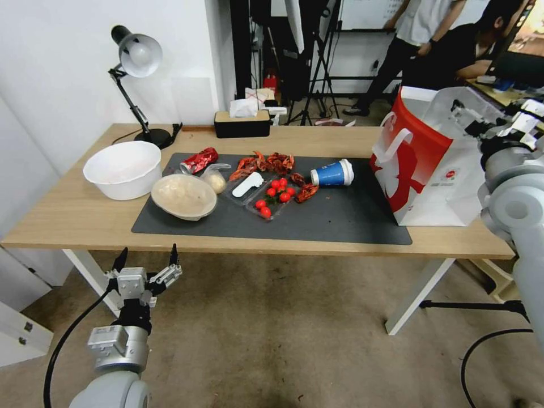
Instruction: Pick up the trash from the table and place it into the takeout bag.
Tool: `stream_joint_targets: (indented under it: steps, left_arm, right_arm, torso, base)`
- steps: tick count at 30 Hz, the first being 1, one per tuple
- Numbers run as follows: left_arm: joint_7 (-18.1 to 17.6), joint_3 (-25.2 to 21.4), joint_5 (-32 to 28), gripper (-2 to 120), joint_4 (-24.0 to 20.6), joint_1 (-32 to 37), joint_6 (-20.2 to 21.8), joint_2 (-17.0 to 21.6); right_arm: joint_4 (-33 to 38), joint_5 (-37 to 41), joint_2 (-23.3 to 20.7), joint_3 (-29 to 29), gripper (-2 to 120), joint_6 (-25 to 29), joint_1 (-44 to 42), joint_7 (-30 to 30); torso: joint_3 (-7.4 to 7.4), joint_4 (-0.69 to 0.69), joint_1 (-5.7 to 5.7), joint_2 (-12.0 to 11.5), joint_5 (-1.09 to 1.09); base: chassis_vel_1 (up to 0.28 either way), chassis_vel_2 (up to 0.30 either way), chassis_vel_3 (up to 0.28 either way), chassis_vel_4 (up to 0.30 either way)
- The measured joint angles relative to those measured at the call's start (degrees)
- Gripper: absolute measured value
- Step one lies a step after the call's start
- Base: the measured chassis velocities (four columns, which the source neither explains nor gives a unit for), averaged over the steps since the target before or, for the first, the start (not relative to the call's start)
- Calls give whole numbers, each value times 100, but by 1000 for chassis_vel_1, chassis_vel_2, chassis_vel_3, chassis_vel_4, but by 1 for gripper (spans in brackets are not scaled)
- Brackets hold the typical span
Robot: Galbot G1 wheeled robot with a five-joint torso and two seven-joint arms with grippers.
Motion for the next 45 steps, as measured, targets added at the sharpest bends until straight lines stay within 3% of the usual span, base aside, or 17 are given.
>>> stream_joint_targets:
  steps: [7,16,19,25,33,45]
  left_arm:
    - [101,0,-162,100,70,-12,-96,88]
    - [144,0,-236,100,141,-25,-137,147]
    - [190,21,-297,100,207,-44,-167,215]
    - [232,45,-351,100,267,-76,-183,283]
    - [242,103,-461,100,387,-155,-175,408]
    - [240,101,-595,100,539,-270,-167,566]
  right_arm:
    - [1047,-464,-45,46,100,624,-1170,-885]
    - [1472,-1083,165,-141,100,893,-1871,-1316]
    - [1650,-2023,506,-374,100,1250,-2497,-1733]
    - [1674,-2987,854,-598,100,1834,-3311,-2025]
    - [1304,-4732,1397,-1292,100,2682,-4554,-1504]
    - [521,-5126,1777,-1881,100,3118,-4854,-945]
  torso:
    - [-1,-2,-1,0,1]
    - [0,-1,-2,0,1]
    - [0,0,-1,0,0]
    - [0,-1,-1,0,2]
    - [0,-1,-2,0,1]
    - [0,-1,-1,-1,1]
  base:
    - [0,0,0,0]
    - [0,0,0,0]
    - [0,0,0,0]
    - [0,0,0,0]
    - [0,0,0,0]
    - [0,0,0,0]
